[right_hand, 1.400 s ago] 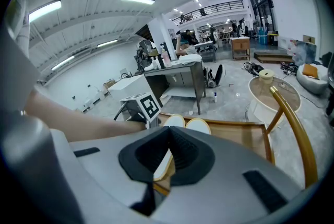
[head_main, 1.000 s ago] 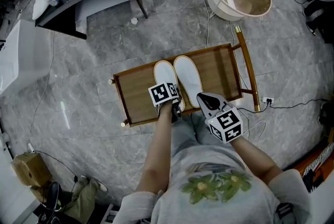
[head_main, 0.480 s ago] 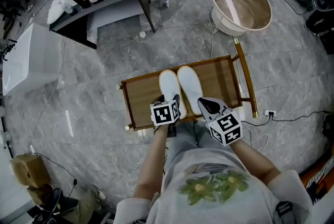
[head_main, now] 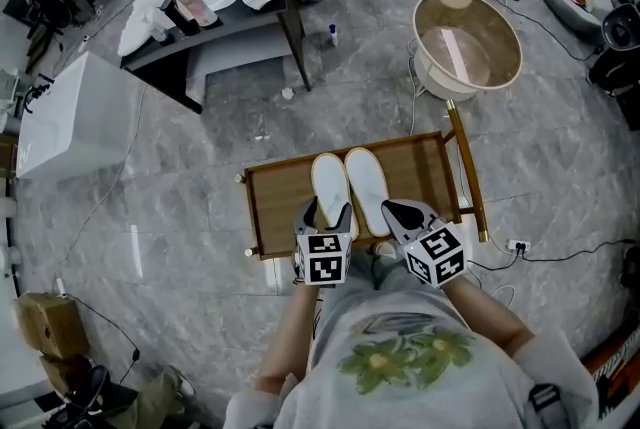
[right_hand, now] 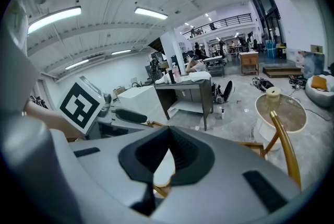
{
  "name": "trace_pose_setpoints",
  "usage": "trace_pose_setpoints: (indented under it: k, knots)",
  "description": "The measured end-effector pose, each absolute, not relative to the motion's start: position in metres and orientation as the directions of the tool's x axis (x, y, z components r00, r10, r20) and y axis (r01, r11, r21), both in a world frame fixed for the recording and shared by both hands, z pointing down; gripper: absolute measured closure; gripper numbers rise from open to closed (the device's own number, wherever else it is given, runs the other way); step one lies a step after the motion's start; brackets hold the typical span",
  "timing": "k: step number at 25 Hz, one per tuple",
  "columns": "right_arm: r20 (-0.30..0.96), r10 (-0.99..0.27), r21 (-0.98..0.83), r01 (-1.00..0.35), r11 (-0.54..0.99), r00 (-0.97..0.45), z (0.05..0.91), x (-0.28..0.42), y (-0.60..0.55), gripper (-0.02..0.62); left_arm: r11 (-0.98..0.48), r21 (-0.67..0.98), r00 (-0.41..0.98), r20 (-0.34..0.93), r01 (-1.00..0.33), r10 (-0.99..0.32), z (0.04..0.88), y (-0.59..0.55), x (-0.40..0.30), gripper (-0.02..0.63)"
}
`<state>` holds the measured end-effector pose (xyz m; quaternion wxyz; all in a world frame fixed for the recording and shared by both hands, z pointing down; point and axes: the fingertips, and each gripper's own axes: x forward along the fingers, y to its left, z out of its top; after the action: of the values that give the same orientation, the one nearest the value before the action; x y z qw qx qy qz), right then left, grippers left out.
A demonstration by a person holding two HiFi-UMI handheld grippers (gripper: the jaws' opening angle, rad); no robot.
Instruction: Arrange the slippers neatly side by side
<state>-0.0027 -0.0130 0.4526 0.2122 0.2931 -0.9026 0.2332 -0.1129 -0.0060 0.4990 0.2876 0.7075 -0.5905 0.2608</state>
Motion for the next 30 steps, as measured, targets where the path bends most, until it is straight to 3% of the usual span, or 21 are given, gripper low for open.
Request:
trace_pose_setpoints:
  k: [7, 14, 30]
  knots:
    - [0.482, -0.428, -0.292, -0.601, 0.744, -0.764, 0.435, -0.001, -0.008, 0.589, -0.14, 0.086, 0.162, 0.655, -0.986, -0.738, 0.463, 0.005, -0.096, 0.335]
    - [0.479, -0.41, -0.3, -0.584, 0.755, -0.776, 0.438, -0.009, -0.003, 0.589, -0.124, 0.085, 0.15, 0.606, -0.989, -0.781, 0.437, 0.014, -0.099, 0.591]
    - [0.477, -0.406, -0.313, -0.583, 0.75, -0.779, 0.433, -0.006, 0.01, 0.589, -0.162, 0.102, 0.19, 0.625, -0.982, -0.758, 0.438, 0.02, -0.084, 0.591]
